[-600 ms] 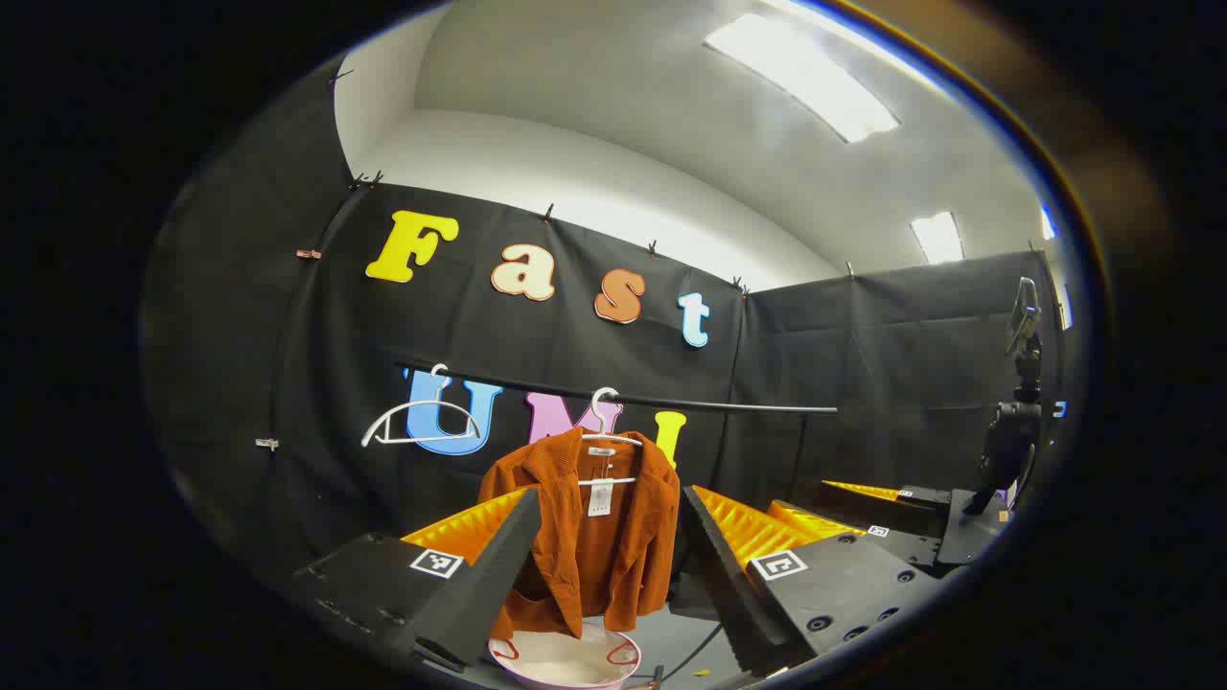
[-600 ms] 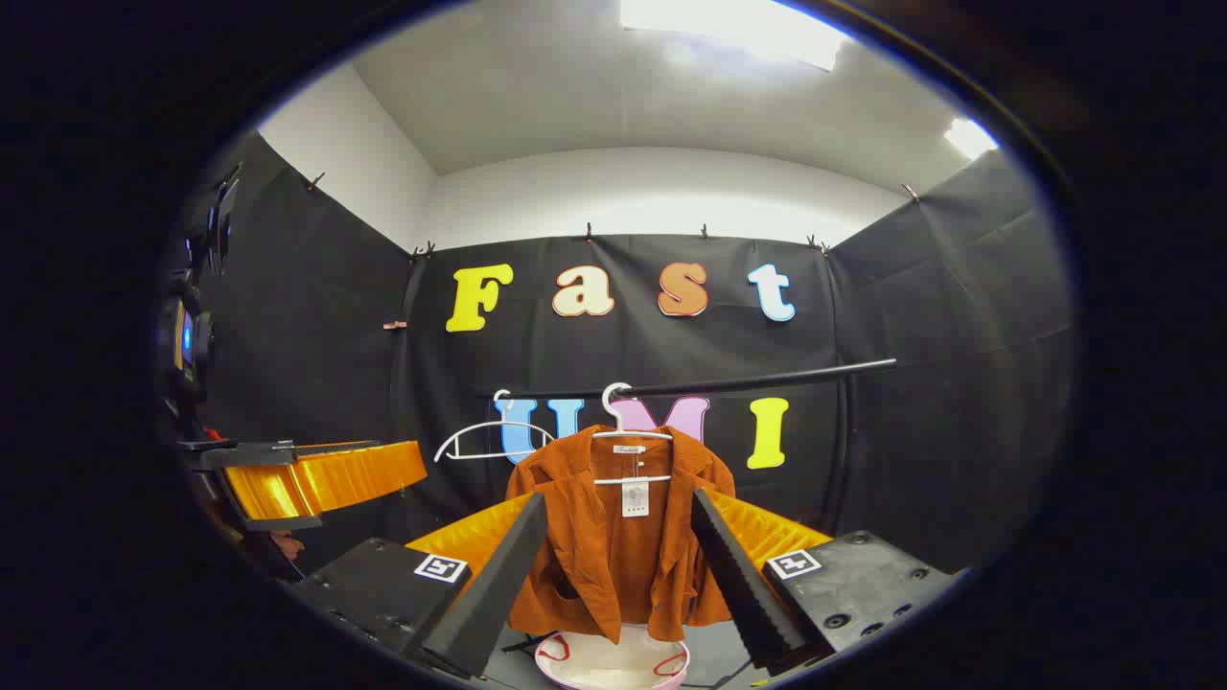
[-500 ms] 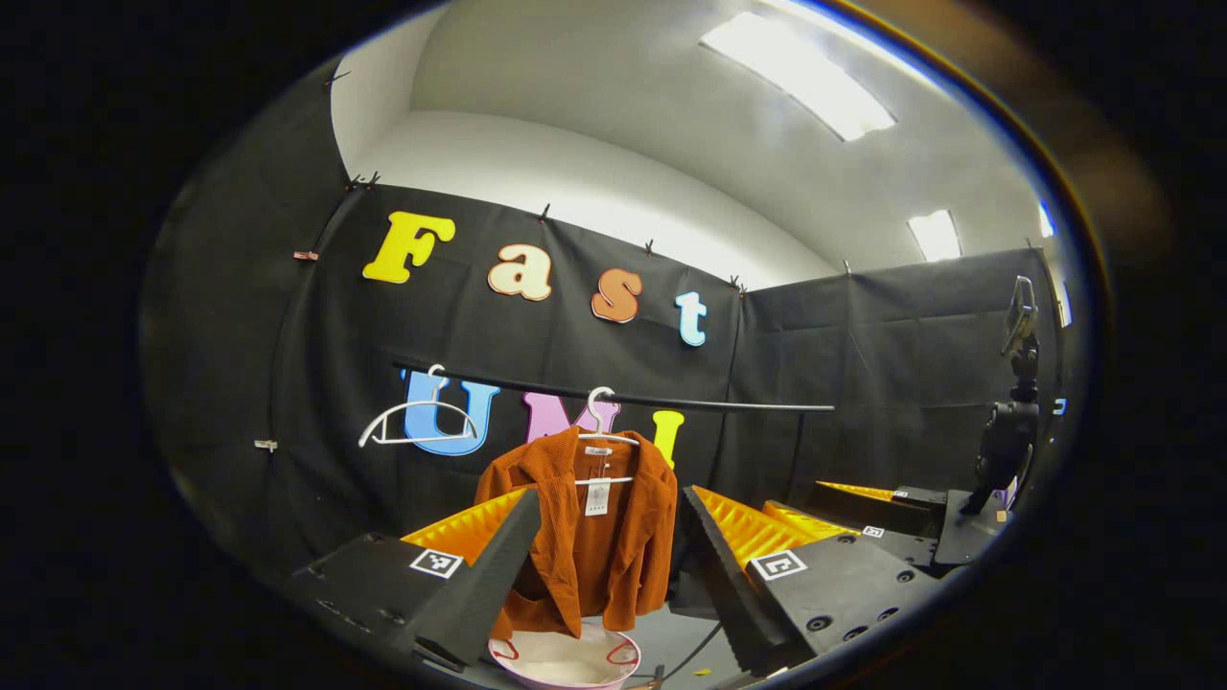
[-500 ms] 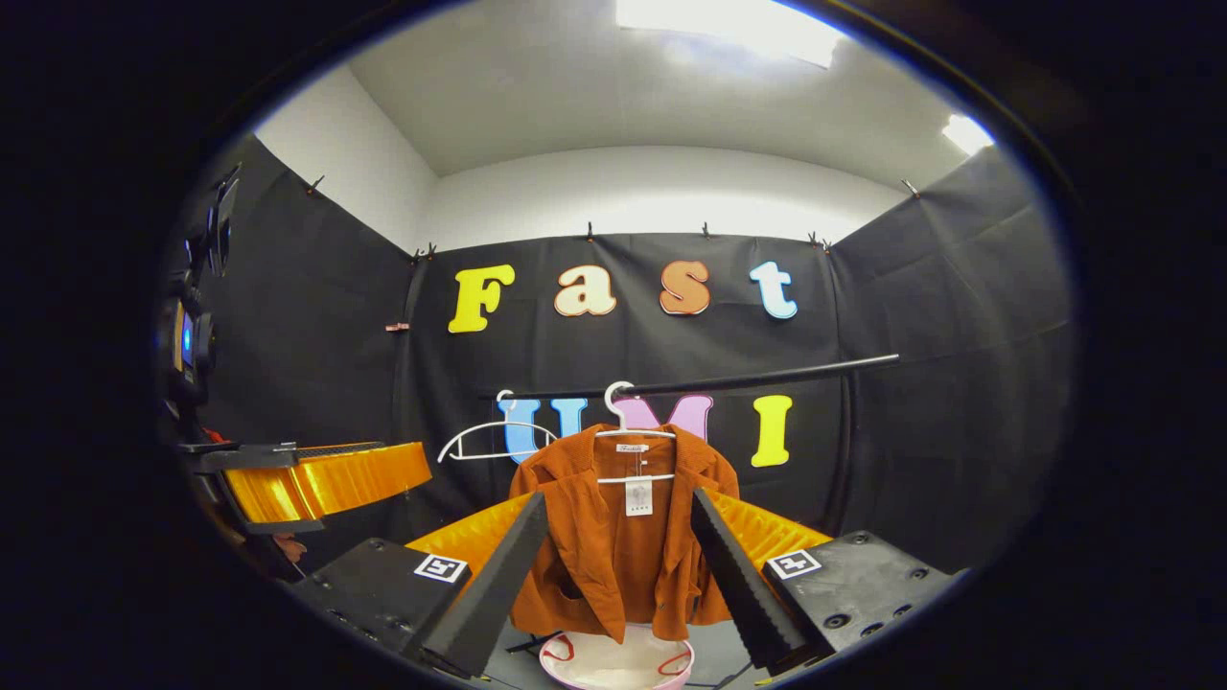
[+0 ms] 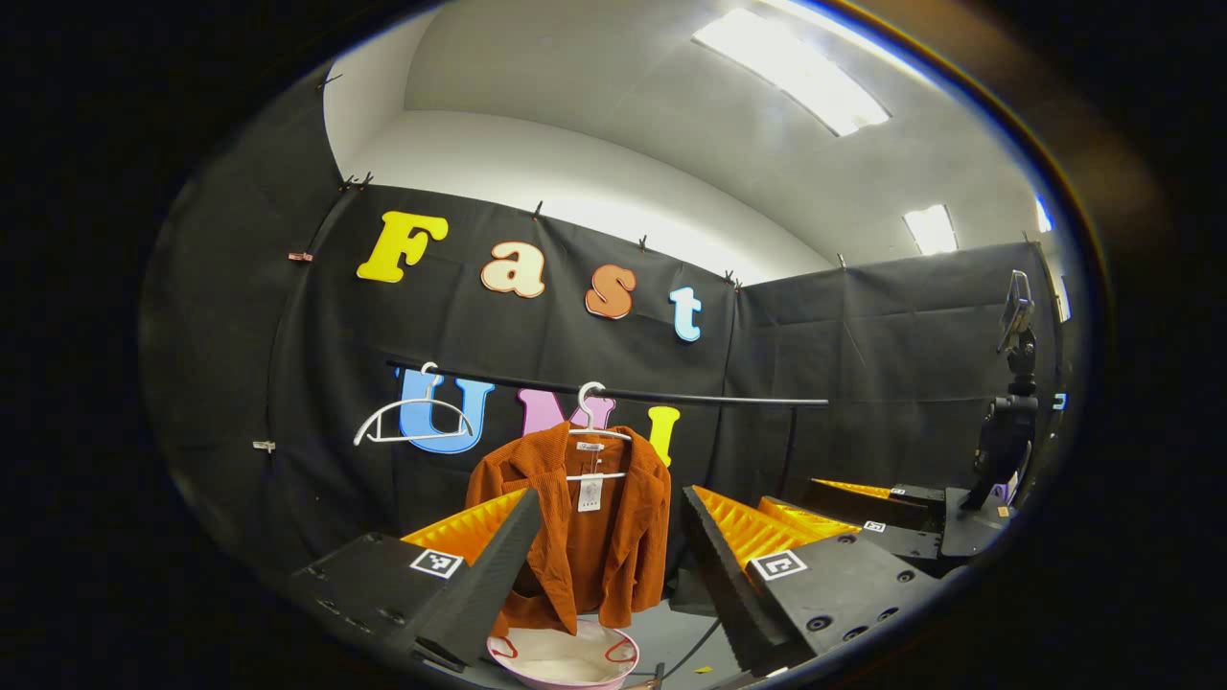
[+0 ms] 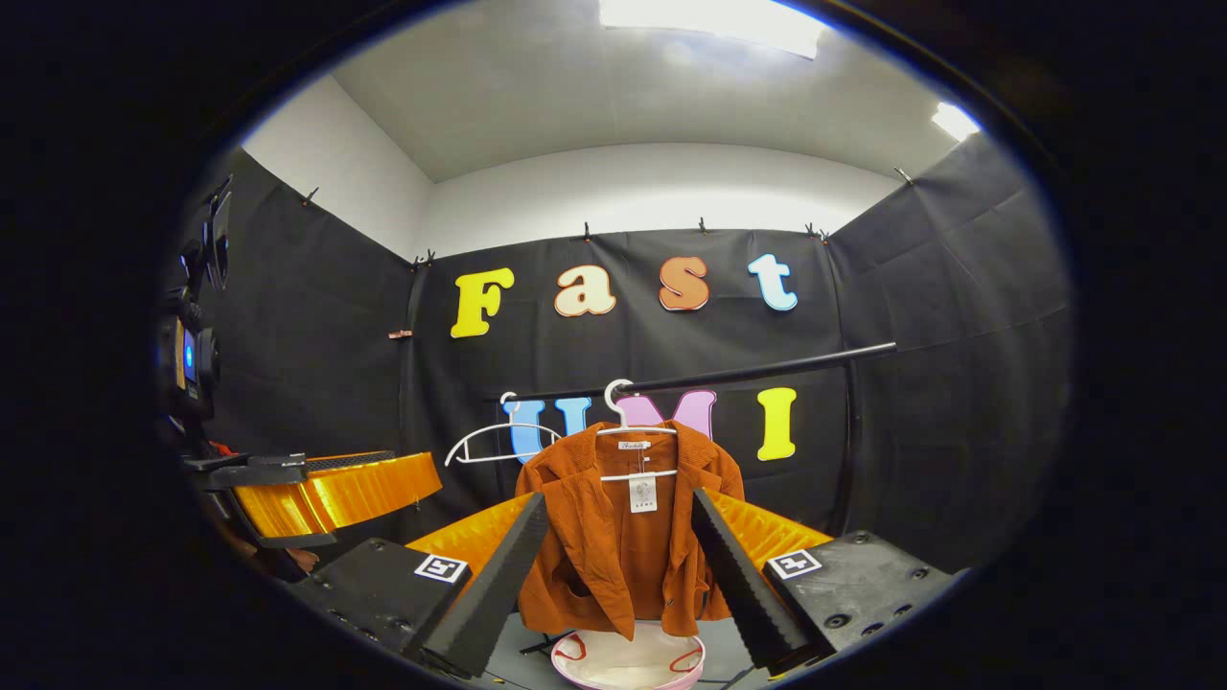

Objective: Grasp the clothes on the hanger with both hands and then place them into the laundry hamper below.

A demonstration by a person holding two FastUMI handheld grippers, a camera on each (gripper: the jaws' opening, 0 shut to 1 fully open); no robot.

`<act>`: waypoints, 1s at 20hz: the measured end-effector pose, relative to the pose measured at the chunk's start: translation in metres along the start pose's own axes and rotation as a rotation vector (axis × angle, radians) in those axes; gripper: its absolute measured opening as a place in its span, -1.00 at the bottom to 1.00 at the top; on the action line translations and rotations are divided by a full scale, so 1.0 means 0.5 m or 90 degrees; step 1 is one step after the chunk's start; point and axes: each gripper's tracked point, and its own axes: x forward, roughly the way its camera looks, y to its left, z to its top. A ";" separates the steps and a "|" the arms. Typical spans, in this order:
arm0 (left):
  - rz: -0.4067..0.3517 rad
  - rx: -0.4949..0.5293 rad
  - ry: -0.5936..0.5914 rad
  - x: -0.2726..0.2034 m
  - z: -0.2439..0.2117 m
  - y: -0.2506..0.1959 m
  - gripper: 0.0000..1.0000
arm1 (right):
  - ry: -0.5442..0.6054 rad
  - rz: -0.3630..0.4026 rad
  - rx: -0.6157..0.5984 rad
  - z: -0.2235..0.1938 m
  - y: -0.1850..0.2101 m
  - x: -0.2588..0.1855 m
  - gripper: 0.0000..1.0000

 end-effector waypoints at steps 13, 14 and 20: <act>0.005 -0.008 0.010 -0.006 -0.017 0.039 0.86 | -0.001 -0.017 -0.005 -0.005 0.014 0.003 0.95; 0.004 -0.009 0.009 -0.008 -0.015 0.042 0.86 | -0.002 -0.019 -0.007 -0.004 0.016 0.003 0.95; -0.008 -0.008 0.022 -0.012 -0.029 0.054 0.86 | -0.001 -0.030 -0.011 -0.010 0.032 0.000 0.95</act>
